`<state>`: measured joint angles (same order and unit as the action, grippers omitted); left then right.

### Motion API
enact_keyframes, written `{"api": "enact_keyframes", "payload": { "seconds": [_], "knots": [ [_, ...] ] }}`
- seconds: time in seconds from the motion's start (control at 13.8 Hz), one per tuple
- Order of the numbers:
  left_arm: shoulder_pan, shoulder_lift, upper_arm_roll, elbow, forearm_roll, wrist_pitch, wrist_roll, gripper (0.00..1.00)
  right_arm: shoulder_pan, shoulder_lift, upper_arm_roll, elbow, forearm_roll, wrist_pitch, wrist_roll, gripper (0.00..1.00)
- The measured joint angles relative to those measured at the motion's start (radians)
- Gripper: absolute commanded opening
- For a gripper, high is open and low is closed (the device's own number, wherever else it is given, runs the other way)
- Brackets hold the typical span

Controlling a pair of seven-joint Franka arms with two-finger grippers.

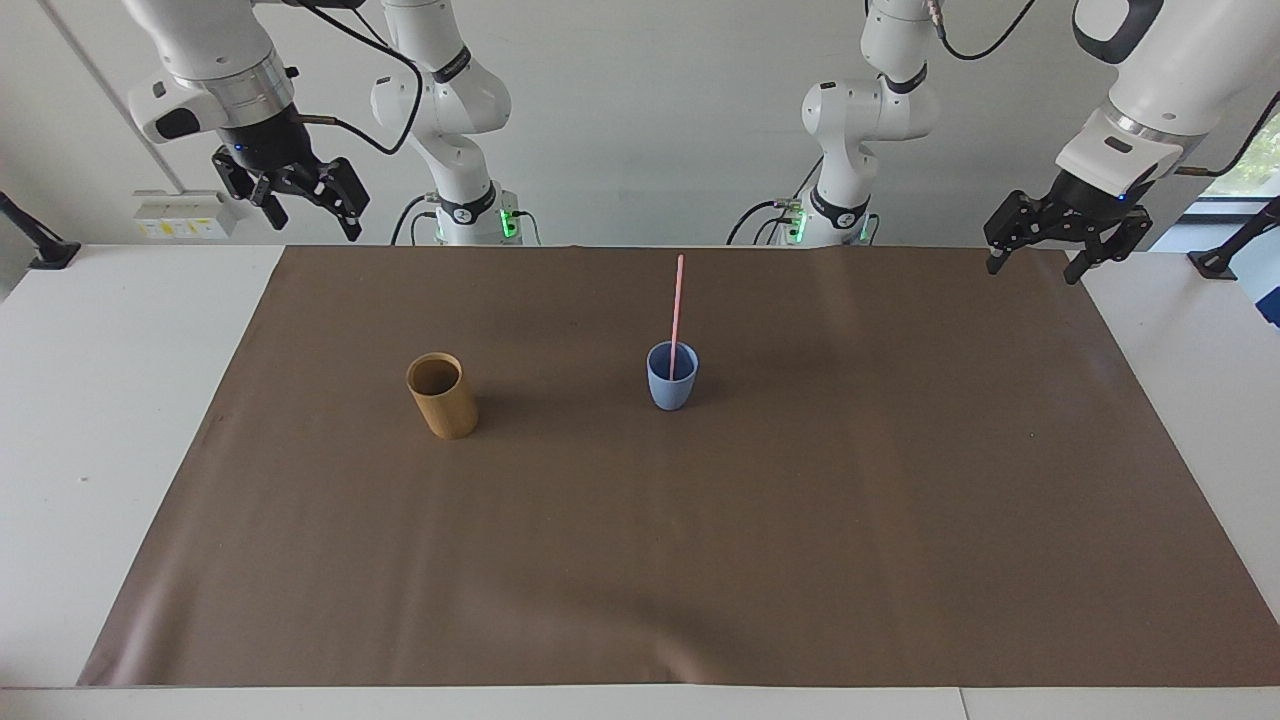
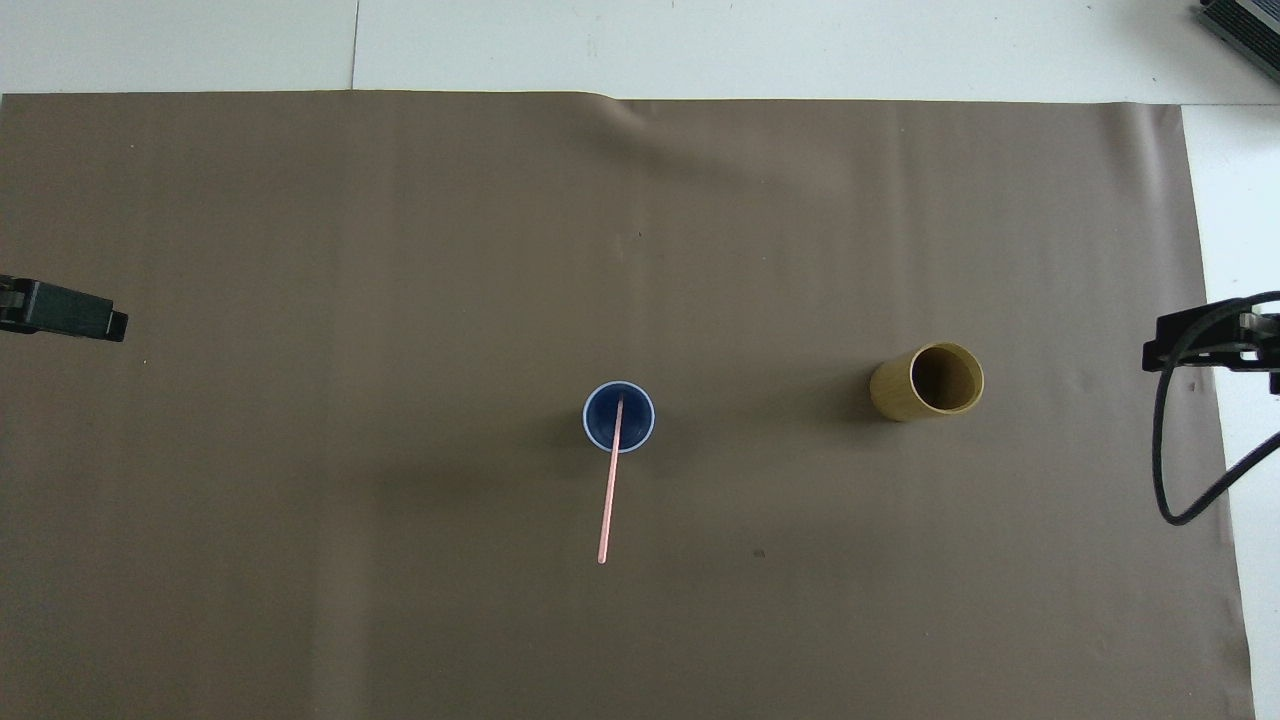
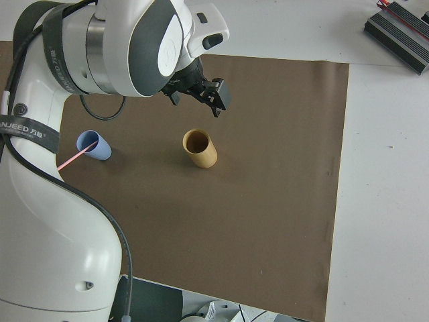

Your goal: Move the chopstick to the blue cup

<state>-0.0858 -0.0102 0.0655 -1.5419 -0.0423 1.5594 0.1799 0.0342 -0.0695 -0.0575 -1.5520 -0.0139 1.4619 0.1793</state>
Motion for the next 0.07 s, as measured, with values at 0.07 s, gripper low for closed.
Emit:
{"api": "enact_keyframes", "payload": {
  "seconds": [0.07],
  "knots": [
    [0.0, 0.0, 0.0, 0.0, 0.0, 0.0, 0.0, 1.0, 0.0, 0.0, 0.0, 0.0, 0.0, 0.0, 0.0, 1.0]
  ]
}}
